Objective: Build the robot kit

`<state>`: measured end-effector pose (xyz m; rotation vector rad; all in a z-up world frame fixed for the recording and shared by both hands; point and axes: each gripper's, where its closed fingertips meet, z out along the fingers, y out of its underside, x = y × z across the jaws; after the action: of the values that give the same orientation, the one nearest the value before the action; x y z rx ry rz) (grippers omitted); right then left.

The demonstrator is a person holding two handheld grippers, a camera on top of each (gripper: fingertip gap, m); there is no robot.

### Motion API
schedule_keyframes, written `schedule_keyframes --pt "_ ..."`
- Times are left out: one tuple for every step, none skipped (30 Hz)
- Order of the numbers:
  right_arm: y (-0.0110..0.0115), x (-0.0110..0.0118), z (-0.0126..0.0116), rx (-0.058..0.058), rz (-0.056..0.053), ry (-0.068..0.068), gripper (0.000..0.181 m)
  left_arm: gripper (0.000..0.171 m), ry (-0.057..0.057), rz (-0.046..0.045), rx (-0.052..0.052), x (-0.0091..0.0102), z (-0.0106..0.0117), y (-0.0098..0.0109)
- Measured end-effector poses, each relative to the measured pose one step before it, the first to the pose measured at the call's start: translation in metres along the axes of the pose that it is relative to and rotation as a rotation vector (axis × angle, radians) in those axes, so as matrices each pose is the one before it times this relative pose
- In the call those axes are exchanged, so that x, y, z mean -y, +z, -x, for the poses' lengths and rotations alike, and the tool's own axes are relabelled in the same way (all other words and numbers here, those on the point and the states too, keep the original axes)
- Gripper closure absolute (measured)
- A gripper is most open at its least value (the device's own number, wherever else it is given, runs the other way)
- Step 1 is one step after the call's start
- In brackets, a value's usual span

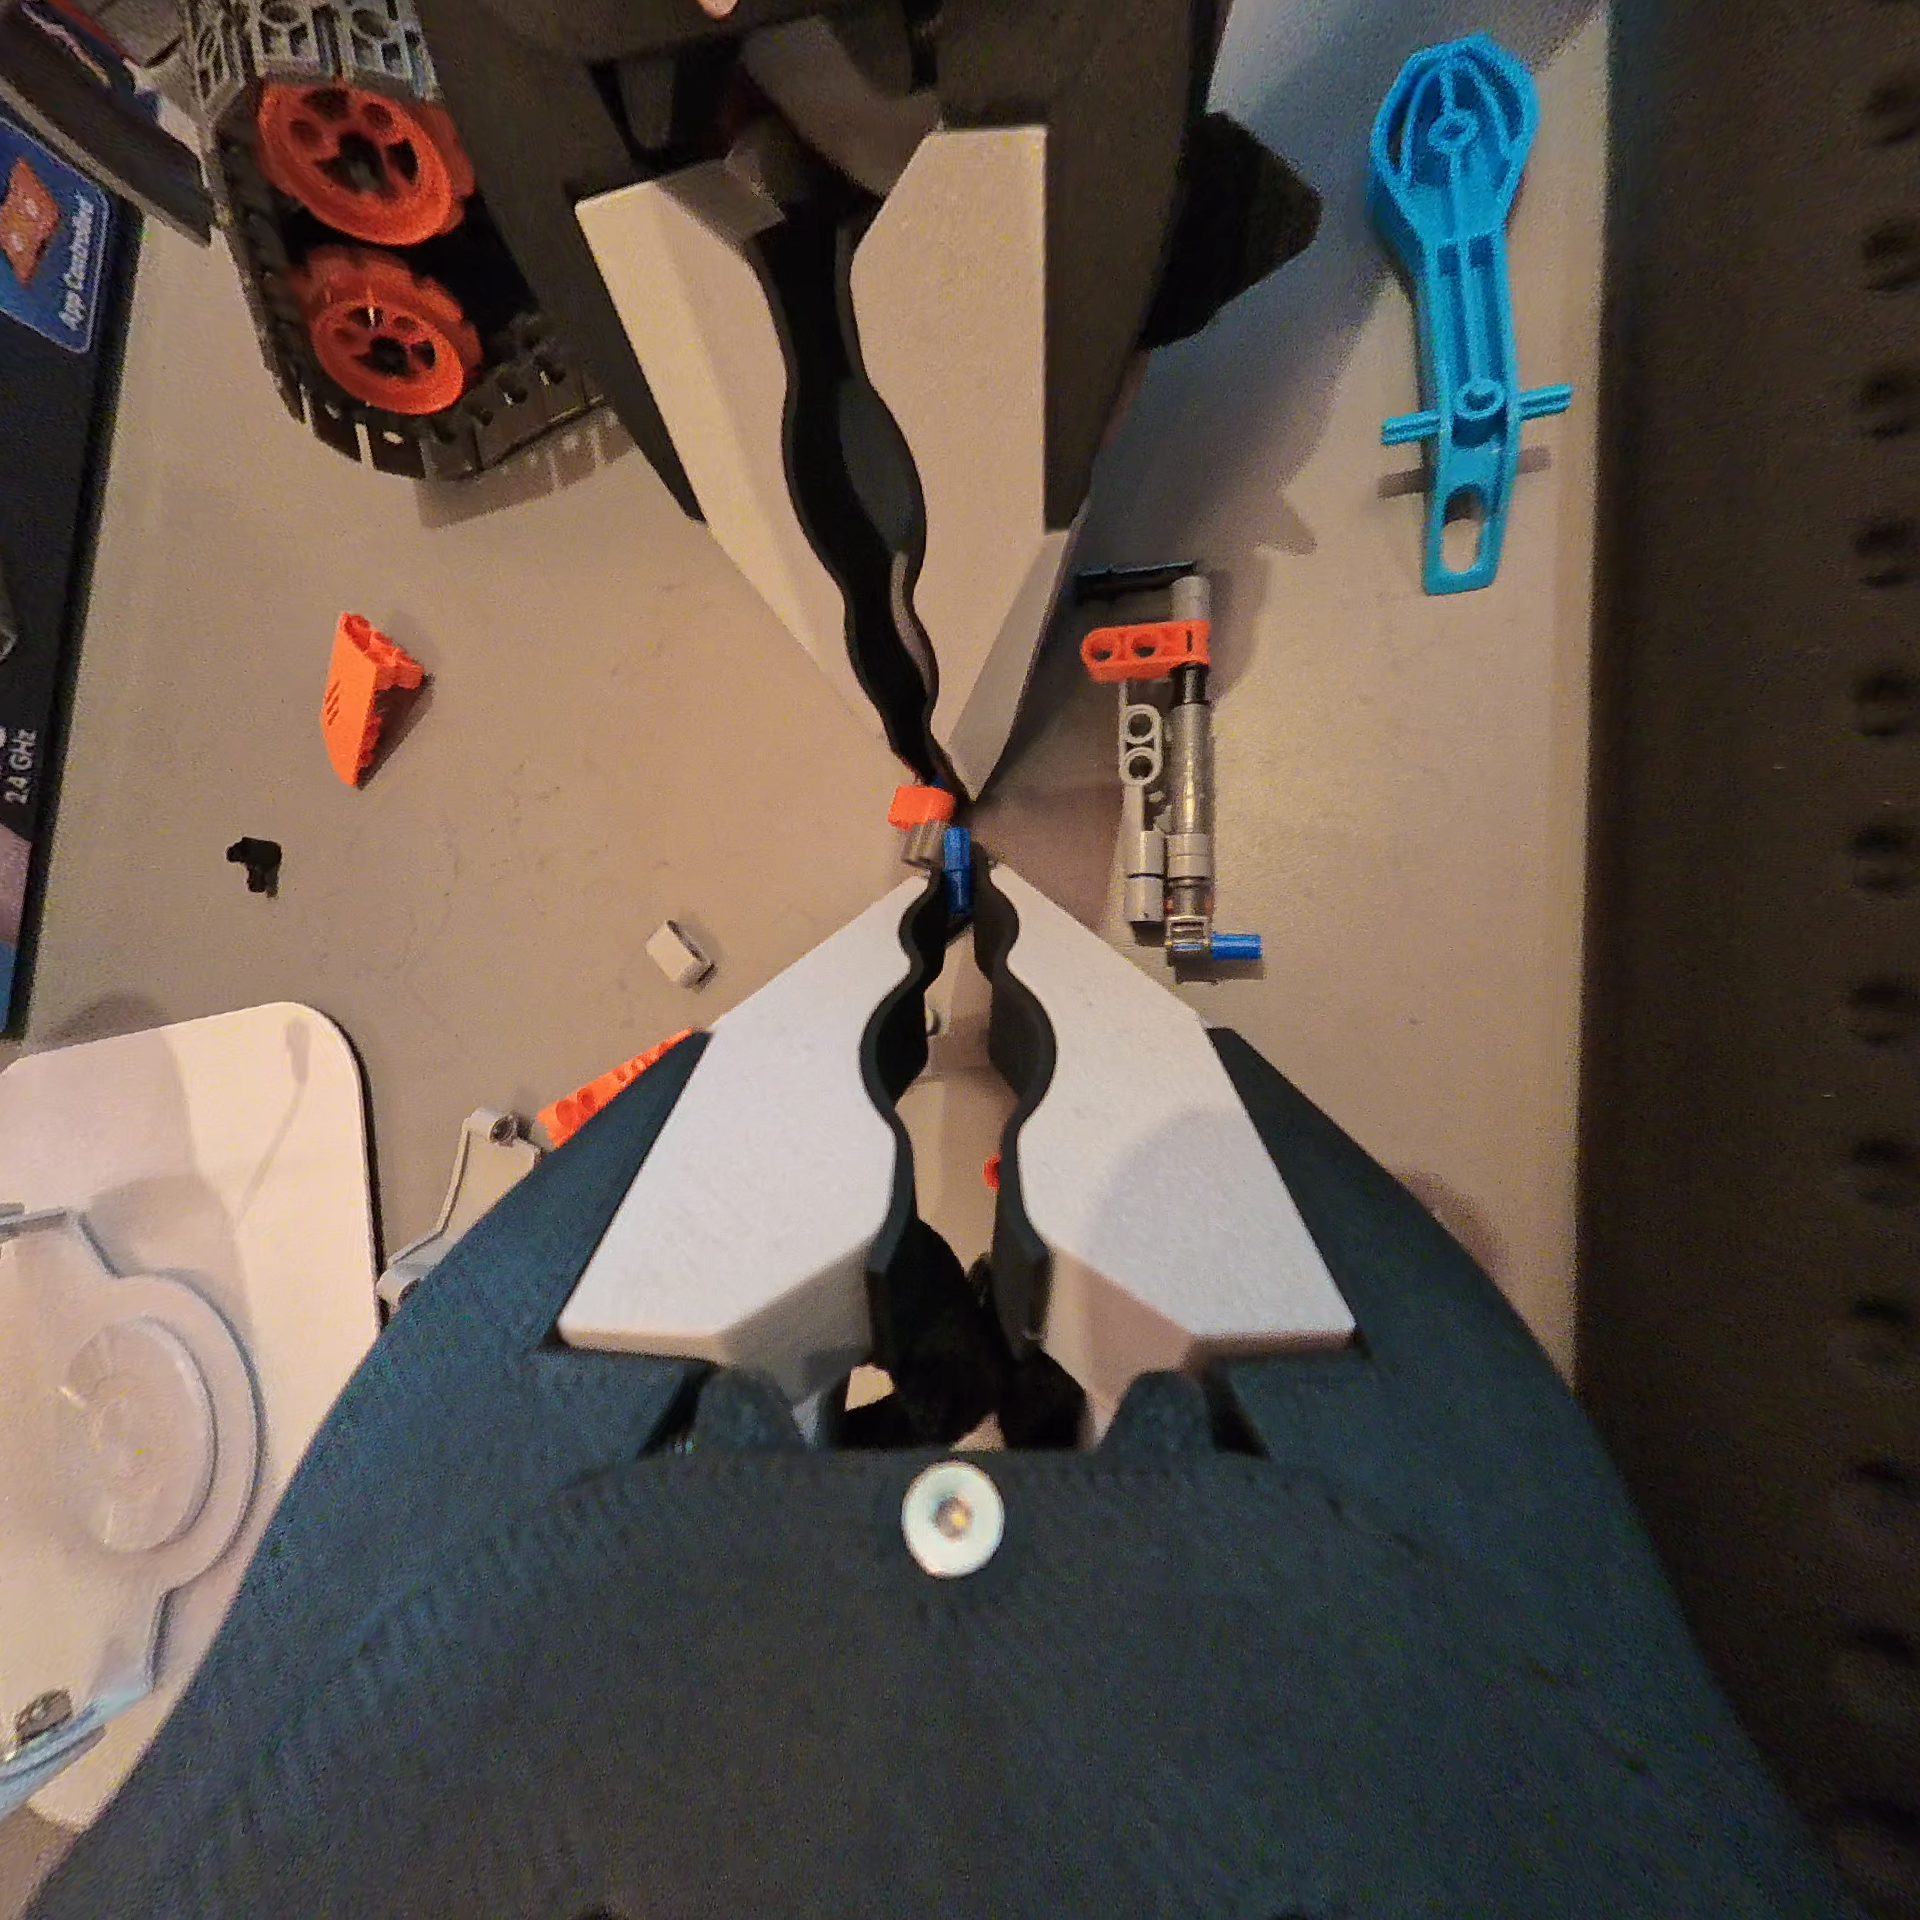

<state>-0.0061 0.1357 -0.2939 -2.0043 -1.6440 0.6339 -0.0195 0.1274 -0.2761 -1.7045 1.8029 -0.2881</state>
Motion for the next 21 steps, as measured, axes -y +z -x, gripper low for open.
schedule_keyframes --pt "0.00000 0.00016 -0.00287 -0.0214 -0.0009 0.0190 0.180 0.169 0.0031 0.01904 0.0161 -0.00264 0.00228 0.00087" --pt "0.00029 0.00044 -0.00252 -0.0211 -0.0029 0.0206 0.180 0.169 0.0052 0.01823 0.0165 -0.00293 0.00239 0.00085" --pt "0.00082 0.00116 -0.00155 -0.0177 -0.0073 0.0258 0.180 0.169 -0.0053 0.00947 0.0086 -0.00169 0.00171 0.00071" --pt "0.00099 0.00158 -0.00205 -0.0228 -0.0085 0.0247 0.180 0.170 -0.0098 0.00476 0.0069 -0.00081 0.00155 0.00060" --pt "0.00078 0.00141 -0.00318 -0.0311 -0.0076 0.0192 0.180 0.170 -0.0074 0.00989 0.0116 -0.00150 0.00224 0.00058" --pt "0.00071 0.00103 -0.00261 -0.0285 -0.0056 0.0163 0.180 0.170 -0.0027 0.01152 0.0154 -0.00157 0.00269 0.00076" --pt "0.00040 0.00073 0.00025 -0.0098 -0.0024 0.0084 0.179 0.170 -0.0029 0.00660 0.0061 -0.00086 0.00103 0.00087" --pt "-0.00062 0.00094 0.00343 0.0120 -0.0034 -0.0051 0.178 0.170 -0.0032 0.00261 -0.0016 -0.00034 -0.00045 0.00097" --pt "-0.00201 0.00259 0.00382 0.0171 -0.0126 -0.0140 0.171 0.170 -0.0045 0.00618 0.0028 -0.00087 0.00045 0.00085" --pt "-0.00302 0.00327 0.00329 0.0164 -0.0152 -0.0212 0.170 0.170 -0.0002 0.00646 0.0090 -0.00112 0.00152 0.00078" --pt "-0.00274 0.00202 0.00117 0.0094 -0.0056 -0.0222 0.168 0.170 0.0022 0.00192 0.0006 -0.00054 0.00018 0.00054" --pt "-0.00203 0.00121 -0.00138 -0.0006 -0.0002 -0.0229 0.164 0.170 -0.0031 -0.00327 -0.0051 0.00032 -0.00053 0.00056" --pt "-0.00092 0.00166 -0.00254 -0.0041 -0.0038 -0.0327 0.160 0.170 -0.0074 -0.00320 -0.0028 0.00055 0.00008 0.00047" --pt "0.00004 0.00153 -0.00236 -0.0010 -0.0060 -0.0369 0.159 0.170 -0.0011 0.00170 0.0018 -0.00010 0.00068 0.00056" --pt "0.00137 -0.00063 -0.00226 0.0066 0.0089 -0.0239 0.161 0.169 0.0030 0.00754 0.0054 -0.00123 0.00113 0.00042" --pt "0.00203 0.00005 -0.00261 0.0114 0.0071 -0.0112 0.159 0.169 0.0007 0.00283 0.0032 -0.00078 0.00083 -0.00004" --pt "0.00189 0.00264 -0.00083 0.0188 -0.0118 -0.0088 0.157 0.170 -0.0041 -0.00437 -0.0059 0.00033 -0.00051 -0.00049" --pt "0.00219 0.00148 0.00107 0.0274 -0.0036 -0.0045 0.157 0.170 -0.0043 -0.00178 -0.0035 -0.00018 -0.00002 -0.00057" --pt "0.00263 -0.00066 -0.00009 0.0205 0.0126 0.0020 0.156 0.170 -0.0016 0.00455 0.0057 -0.00098 0.00142 -0.00035" --pt "0.00277 -0.00031 -0.00044 0.0166 0.0091 -0.0008 0.154 0.170 -0.0008 0.00748 0.0048 -0.00153 0.00114 0.00027" --pt "0.00285 -0.00062 0.00228 0.0284 0.0076 -0.0044 0.153 0.170 -0.0009 0.00718 -0.0014 -0.00154 0.00014 0.00058"
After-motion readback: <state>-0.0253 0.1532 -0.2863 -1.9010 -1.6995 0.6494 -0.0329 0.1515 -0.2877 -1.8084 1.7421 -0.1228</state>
